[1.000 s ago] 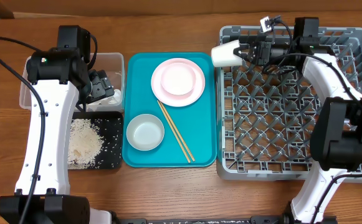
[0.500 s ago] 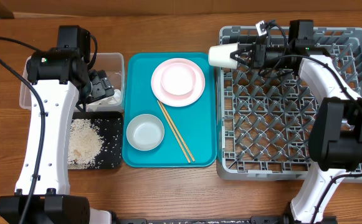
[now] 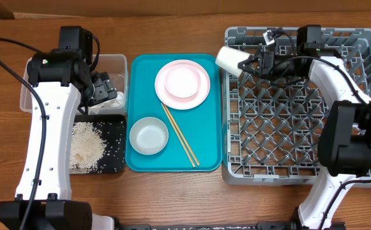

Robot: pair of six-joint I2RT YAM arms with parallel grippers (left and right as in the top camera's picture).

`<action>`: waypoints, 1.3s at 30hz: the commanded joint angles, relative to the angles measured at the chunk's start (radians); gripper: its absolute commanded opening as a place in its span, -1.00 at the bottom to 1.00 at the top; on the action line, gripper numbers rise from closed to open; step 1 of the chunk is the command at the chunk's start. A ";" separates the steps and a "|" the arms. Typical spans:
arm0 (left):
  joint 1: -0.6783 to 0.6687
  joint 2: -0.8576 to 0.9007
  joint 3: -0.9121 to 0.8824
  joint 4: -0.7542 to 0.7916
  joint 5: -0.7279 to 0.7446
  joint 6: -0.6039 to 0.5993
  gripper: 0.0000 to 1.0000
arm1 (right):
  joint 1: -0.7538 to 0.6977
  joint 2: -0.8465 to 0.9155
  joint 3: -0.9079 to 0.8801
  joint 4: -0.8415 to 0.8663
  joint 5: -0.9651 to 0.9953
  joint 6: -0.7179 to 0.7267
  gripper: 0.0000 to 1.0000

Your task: Sort waste into correct bins and load items into the dishwasher

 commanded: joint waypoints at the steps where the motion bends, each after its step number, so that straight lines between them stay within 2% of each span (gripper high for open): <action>1: 0.002 -0.004 0.011 0.002 -0.013 -0.003 1.00 | -0.023 0.010 -0.027 -0.051 0.162 -0.057 -0.92; 6: 0.002 -0.004 0.011 0.002 -0.013 -0.003 1.00 | -0.042 0.010 -0.026 -0.107 0.203 -0.069 -0.92; 16: 0.002 -0.004 0.011 0.002 -0.014 -0.003 1.00 | -0.118 -0.022 -0.025 -0.178 0.204 -0.068 -0.62; 21: 0.002 -0.004 0.011 0.002 -0.013 -0.003 1.00 | -0.184 -0.082 -0.025 -0.237 0.215 -0.068 -0.66; 27: 0.002 -0.004 0.011 0.002 -0.013 -0.003 1.00 | -0.201 -0.204 -0.025 -0.288 0.372 -0.063 -0.71; 31: 0.002 -0.004 0.011 0.002 -0.014 -0.003 1.00 | -0.167 -0.297 -0.024 -0.282 0.436 -0.026 -0.71; 35: 0.002 -0.004 0.011 0.002 -0.013 -0.003 1.00 | -0.064 -0.374 -0.024 -0.232 0.567 0.047 -0.70; 39: 0.002 -0.004 0.011 0.002 -0.013 -0.003 1.00 | 0.095 -0.390 -0.025 -0.119 0.725 0.256 -0.62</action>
